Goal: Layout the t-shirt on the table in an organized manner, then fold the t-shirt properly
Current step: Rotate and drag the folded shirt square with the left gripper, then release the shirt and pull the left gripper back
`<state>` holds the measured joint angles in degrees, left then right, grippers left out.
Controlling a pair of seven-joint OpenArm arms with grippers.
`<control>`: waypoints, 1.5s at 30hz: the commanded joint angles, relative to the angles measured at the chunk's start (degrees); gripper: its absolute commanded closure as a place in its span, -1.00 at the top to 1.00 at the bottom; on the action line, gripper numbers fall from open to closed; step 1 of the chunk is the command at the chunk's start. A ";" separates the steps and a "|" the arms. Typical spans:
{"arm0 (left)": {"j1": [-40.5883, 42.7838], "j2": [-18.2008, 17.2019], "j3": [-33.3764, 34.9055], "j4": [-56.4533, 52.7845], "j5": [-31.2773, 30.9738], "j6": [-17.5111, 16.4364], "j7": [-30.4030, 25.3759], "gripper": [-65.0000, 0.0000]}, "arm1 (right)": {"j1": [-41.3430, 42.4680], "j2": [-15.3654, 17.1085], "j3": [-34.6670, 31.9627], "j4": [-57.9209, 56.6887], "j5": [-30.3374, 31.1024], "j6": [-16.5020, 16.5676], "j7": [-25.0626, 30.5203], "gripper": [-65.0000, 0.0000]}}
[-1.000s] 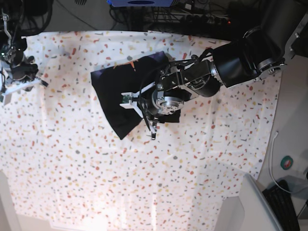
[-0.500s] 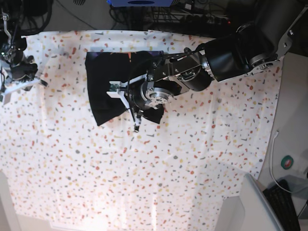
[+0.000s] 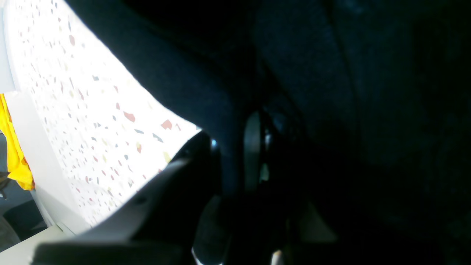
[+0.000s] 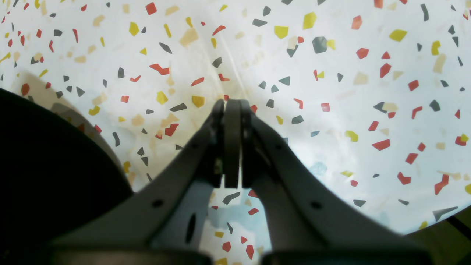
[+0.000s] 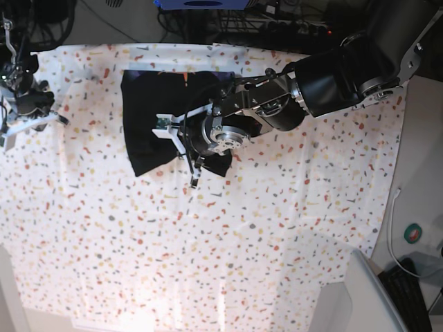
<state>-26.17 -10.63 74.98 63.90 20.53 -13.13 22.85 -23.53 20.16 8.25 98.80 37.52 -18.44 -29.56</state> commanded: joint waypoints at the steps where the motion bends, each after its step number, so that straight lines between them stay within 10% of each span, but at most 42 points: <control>1: -0.77 0.39 -0.12 0.58 -0.97 -0.81 -0.83 -1.00 | 0.28 0.98 0.41 0.67 -0.02 0.28 1.12 -1.00; 9: -1.04 0.13 -0.21 1.46 -1.06 -0.81 -0.74 -1.00 | 0.28 0.98 0.23 0.67 -0.02 0.28 1.12 -1.00; 22: -1.04 -1.81 -2.58 10.17 -1.33 -0.90 6.56 -0.38 | 0.36 0.98 0.14 0.67 -0.02 0.28 1.12 -1.00; 30: -1.04 -1.72 -3.38 10.17 -1.15 -0.90 6.73 0.41 | 0.89 0.98 0.14 0.67 -0.02 0.28 1.03 -1.00; 35: 1.43 -2.69 -16.74 16.94 -2.03 -0.90 6.73 0.87 | 0.63 0.98 0.06 0.76 -0.02 0.37 0.86 -1.00; 40: 10.31 -5.23 -36.96 32.06 -12.58 -0.90 6.73 0.48 | -1.39 1.51 -4.78 4.80 -0.02 0.37 0.86 -1.00; 45: 24.64 -7.43 -47.42 40.06 -21.28 -0.81 6.29 -1.00 | -3.33 1.60 -14.27 10.07 -0.11 0.37 0.77 -1.00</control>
<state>-0.16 -18.46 27.44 102.74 -0.08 -13.91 30.50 -26.96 21.08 -6.55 107.98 37.30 -18.11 -29.50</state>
